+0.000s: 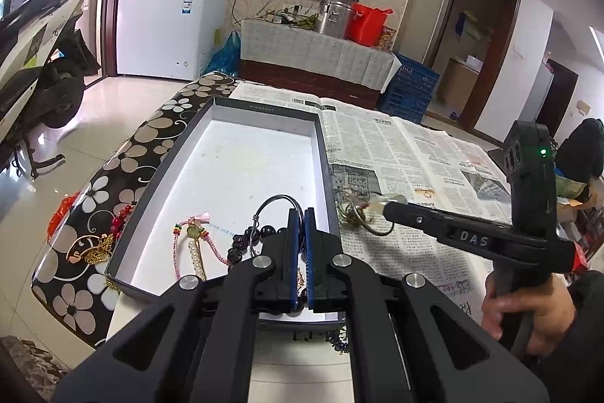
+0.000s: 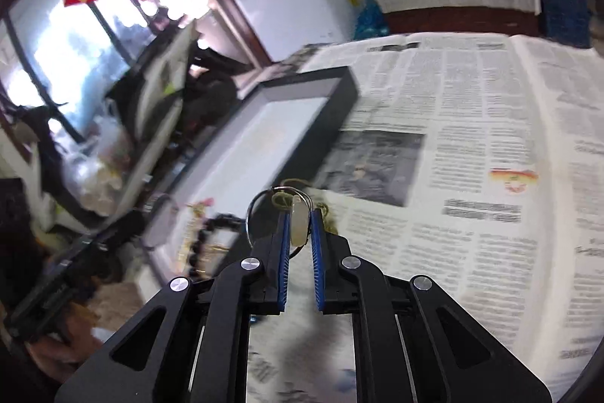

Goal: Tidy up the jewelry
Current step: 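Lift the jade pendant by its cord with the right gripper and carry it over the box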

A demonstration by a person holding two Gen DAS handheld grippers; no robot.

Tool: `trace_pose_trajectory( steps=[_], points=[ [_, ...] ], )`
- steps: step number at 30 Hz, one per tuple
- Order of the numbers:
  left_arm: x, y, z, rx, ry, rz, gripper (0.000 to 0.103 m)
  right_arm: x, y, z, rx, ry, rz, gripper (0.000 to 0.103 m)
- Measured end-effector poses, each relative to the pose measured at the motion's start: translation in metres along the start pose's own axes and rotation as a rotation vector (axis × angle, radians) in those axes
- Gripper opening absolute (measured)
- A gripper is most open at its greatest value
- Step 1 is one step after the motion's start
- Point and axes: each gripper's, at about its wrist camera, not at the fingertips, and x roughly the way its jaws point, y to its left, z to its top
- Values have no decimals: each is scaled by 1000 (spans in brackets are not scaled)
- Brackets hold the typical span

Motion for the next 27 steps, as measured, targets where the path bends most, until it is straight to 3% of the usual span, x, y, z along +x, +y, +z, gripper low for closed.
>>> trace_pose_trajectory(
  steps=[2,5,7,12,15,21,27],
  points=[
    [1,0,0,1,4,-1,3,7,3,-2,-26,45,-35,12],
    [1,-2,-1,8,10,-1,3,12,17,-6,-164,67,-187,12],
    [2,-3,-1,15,12,0,3,12,25,-9,-240,60,-234,12],
    [2,-5,-2,15,13,-4,3,7,25,-8,-231,35,-203,12],
    [2,-5,-2,15,14,-5,3,-6,24,-2,-207,-24,-163,12],
    [2,-5,-1,16,10,-2,3,-45,19,13,-103,-158,13,11],
    [8,-6,-3,24,44,-9,3,-40,13,16,-81,-116,9,10]
  ],
)
